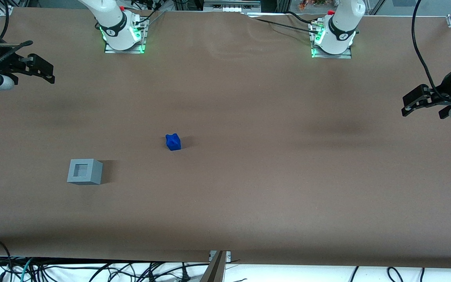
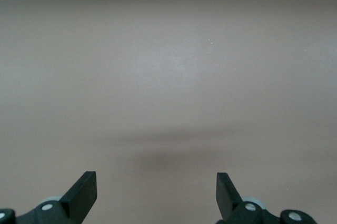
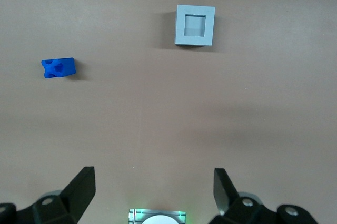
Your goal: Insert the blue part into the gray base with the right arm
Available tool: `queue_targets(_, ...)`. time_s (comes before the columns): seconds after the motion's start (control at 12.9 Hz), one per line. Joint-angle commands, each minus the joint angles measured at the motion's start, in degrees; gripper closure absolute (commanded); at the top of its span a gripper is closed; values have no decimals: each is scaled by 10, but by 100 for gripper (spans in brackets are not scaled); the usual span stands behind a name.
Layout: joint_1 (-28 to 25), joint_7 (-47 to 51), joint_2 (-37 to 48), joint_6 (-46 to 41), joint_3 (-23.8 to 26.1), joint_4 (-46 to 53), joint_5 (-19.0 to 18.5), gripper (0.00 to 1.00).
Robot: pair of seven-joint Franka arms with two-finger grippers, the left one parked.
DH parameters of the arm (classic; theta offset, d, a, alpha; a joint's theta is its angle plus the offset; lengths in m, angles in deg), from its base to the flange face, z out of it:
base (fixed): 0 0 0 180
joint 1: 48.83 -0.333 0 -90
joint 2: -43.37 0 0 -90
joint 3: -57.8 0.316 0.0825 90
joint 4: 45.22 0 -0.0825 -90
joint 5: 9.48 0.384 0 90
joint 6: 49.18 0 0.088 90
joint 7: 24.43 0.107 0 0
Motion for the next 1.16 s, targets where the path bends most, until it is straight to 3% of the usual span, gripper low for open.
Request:
queue_targets(0.0,1,-9,8,9,3,-11,-7,1)
queue_targets(0.62,0,-4,7,13,6,-16,-2,1)
queue_targets(0.85,1,1,4,70,26,-52,12,1)
queue_targets(1.09,1,65,-30,164,83,-101,16,1)
